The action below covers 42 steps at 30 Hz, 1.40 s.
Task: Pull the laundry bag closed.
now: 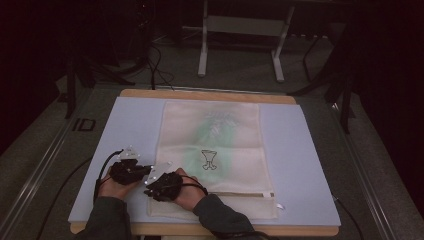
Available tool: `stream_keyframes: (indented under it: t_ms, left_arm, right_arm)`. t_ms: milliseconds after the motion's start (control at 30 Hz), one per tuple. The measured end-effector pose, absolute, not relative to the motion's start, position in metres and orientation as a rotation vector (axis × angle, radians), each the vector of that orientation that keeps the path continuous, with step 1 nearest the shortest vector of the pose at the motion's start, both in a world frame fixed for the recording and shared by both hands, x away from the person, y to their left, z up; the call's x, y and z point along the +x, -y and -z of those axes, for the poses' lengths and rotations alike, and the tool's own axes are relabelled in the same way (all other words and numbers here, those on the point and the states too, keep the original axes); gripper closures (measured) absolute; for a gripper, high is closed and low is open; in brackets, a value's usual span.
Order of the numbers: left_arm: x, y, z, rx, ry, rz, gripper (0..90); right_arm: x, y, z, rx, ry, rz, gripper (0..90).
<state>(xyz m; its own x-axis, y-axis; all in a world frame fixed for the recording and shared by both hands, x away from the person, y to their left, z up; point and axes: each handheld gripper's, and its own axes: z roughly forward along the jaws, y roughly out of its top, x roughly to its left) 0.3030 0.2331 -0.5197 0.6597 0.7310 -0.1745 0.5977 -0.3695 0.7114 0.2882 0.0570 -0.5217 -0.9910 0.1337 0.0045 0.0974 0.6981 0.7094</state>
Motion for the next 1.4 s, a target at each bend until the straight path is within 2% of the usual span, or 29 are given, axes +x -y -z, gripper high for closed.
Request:
stream_keyframes:
  t_ms: [367,500,933,1400]
  left_arm:
    - [0.303,-0.235,0.52,2.089,-1.034,-0.221,89.3]
    - [0.303,-0.237,0.519,2.08,-1.04,-0.222,89.3]
    - [0.302,-0.241,0.518,2.068,-1.051,-0.234,89.3]
    - [0.302,-0.244,0.517,2.048,-1.064,-0.249,89.2]
  right_arm:
    - [0.29,-0.073,0.53,0.183,-2.851,-1.126,76.7]
    - [0.291,-0.08,0.531,0.171,-2.847,-1.091,81.1]
    - [0.289,-0.067,0.515,0.196,-2.797,-1.209,81.3]
    - [0.289,-0.075,0.527,0.213,-2.819,-1.17,81.5]
